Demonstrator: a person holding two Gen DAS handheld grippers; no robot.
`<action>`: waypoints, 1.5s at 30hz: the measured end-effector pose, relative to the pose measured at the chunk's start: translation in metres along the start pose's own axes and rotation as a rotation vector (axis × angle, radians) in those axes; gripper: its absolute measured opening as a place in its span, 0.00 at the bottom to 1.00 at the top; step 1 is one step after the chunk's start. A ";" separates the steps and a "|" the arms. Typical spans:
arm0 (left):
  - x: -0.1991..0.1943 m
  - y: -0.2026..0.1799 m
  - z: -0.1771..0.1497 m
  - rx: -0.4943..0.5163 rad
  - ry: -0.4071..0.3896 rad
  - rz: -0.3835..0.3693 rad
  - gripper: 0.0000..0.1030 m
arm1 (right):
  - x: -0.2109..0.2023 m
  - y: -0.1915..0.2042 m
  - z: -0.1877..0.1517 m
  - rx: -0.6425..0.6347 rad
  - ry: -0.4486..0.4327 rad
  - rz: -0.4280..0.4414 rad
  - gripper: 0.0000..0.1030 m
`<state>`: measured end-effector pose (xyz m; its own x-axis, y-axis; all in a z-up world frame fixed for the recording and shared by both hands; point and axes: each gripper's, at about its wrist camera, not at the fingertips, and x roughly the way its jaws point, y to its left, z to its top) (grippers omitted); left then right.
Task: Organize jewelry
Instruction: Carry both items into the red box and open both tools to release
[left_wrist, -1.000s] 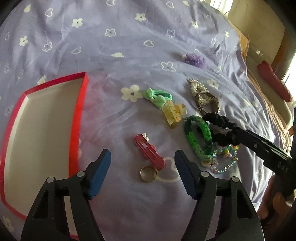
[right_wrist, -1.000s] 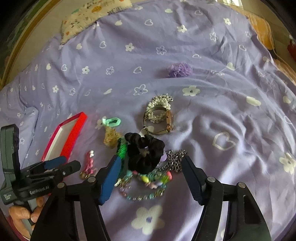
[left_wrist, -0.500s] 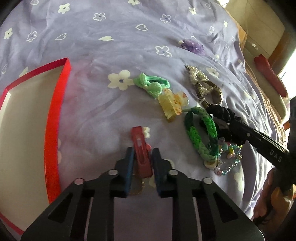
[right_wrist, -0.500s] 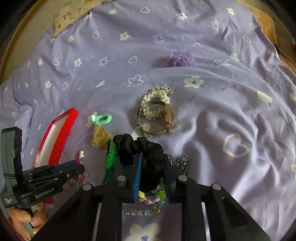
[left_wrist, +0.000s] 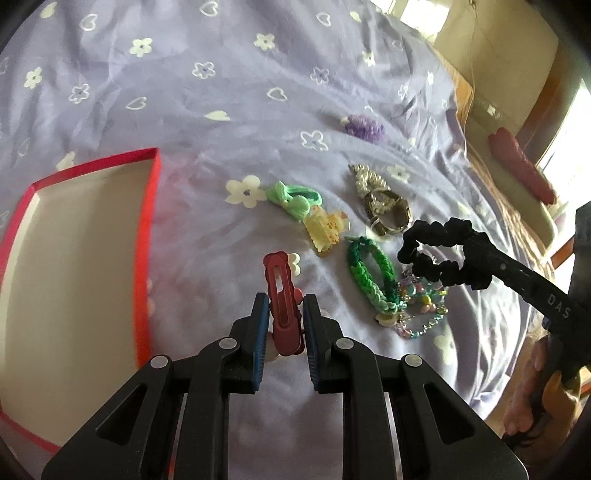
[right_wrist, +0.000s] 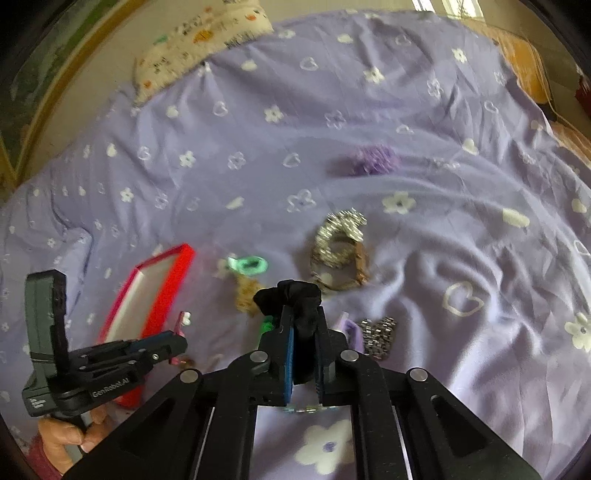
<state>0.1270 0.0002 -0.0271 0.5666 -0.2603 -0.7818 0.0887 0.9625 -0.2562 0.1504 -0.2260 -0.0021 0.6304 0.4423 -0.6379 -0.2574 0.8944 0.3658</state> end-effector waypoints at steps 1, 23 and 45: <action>-0.005 0.003 -0.001 -0.005 -0.008 0.001 0.16 | -0.002 0.004 0.001 -0.002 -0.003 0.014 0.08; -0.085 0.121 -0.042 -0.188 -0.079 0.136 0.16 | 0.038 0.152 -0.035 -0.125 0.152 0.299 0.08; -0.056 0.188 -0.065 -0.242 0.047 0.229 0.16 | 0.122 0.225 -0.080 -0.266 0.409 0.297 0.09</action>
<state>0.0587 0.1904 -0.0685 0.5103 -0.0479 -0.8587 -0.2365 0.9521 -0.1937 0.1106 0.0340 -0.0520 0.1820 0.6195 -0.7636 -0.5890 0.6905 0.4199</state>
